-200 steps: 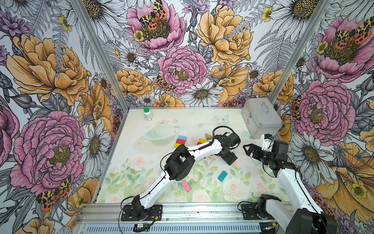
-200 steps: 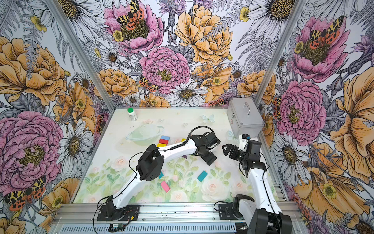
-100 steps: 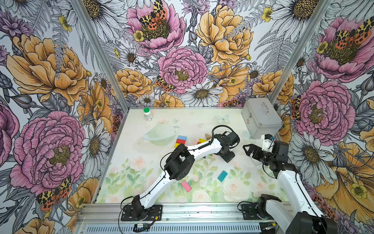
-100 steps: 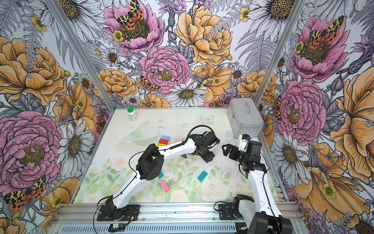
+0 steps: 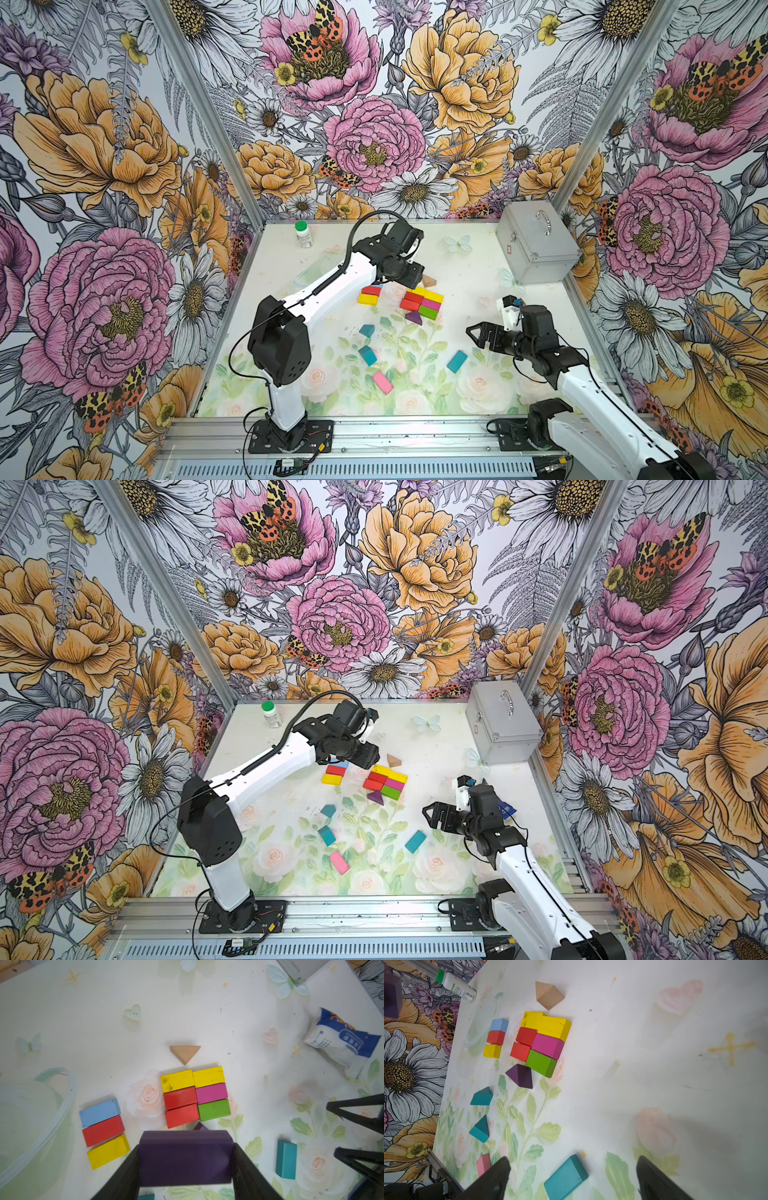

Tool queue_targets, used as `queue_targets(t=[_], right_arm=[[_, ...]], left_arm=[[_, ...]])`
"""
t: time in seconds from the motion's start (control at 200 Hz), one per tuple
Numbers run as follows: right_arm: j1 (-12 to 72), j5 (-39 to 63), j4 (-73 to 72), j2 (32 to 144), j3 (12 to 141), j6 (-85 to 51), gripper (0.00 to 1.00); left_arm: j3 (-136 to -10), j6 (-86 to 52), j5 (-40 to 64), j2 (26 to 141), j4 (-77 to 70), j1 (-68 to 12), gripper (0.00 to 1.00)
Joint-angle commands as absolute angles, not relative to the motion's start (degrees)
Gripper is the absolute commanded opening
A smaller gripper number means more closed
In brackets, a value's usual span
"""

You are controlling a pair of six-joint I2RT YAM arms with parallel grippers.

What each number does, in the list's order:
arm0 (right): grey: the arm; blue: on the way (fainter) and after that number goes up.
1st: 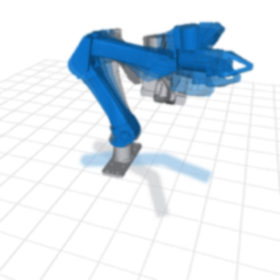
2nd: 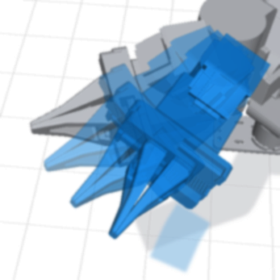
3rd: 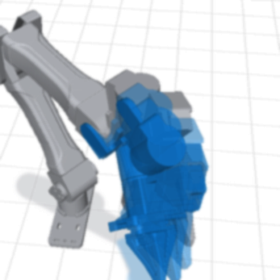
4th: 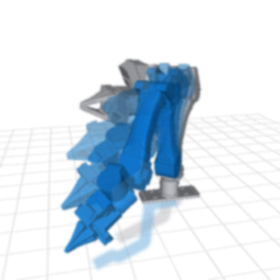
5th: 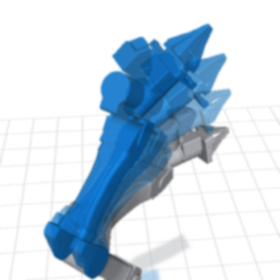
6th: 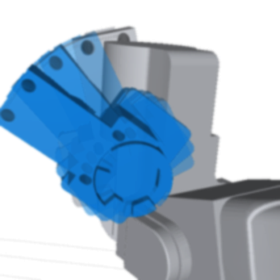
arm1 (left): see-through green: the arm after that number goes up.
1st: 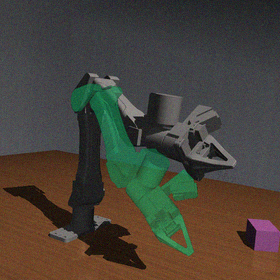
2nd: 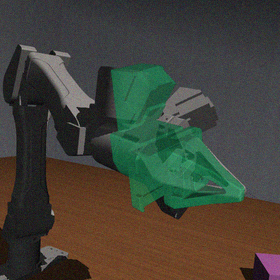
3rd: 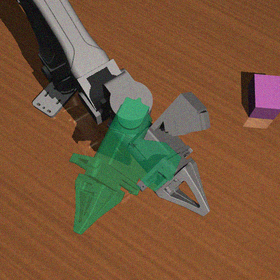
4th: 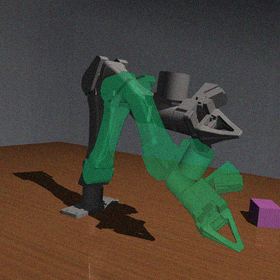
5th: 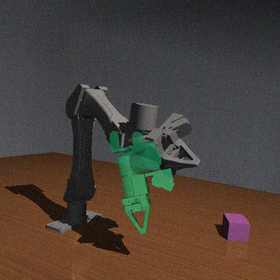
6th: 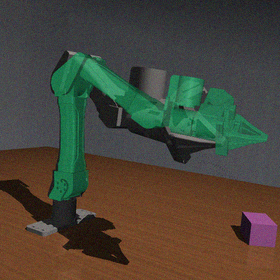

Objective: Assemble a piece of candy with building blocks
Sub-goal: Assemble the building block at the center of the board.

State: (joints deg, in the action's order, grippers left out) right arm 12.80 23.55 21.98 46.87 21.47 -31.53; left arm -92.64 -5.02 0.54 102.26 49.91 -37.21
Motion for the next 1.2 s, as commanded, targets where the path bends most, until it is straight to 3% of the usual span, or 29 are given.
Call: queue_targets(t=[0.0,0.13,0.49,0.886,1.196], right_arm=[[16.43,17.84,24.18,44.72,21.40,-35.44,0.95],[21.36,14.53,27.33,43.98,22.21,-36.67,0.94],[36.37,3.44,25.12,51.66,30.40,-30.20,0.95],[42.40,13.44,6.24,74.93,46.33,-13.28,0.98],[43.71,20.15,-3.74,80.29,47.29,-13.94,0.98]], left_arm=[[-86.16,-7.26,-2.19,98.90,48.96,-32.38,0.43],[-84.20,-8.63,-5.98,97.94,48.96,-27.89,0.46],[-83.15,-10.51,-0.08,103.64,45.35,-19.78,0.47],[-86.02,-7.95,-2.56,112.20,45.09,-16.53,0.47],[-93.60,-6.20,-0.87,120.96,45.15,-13.71,0.46]])
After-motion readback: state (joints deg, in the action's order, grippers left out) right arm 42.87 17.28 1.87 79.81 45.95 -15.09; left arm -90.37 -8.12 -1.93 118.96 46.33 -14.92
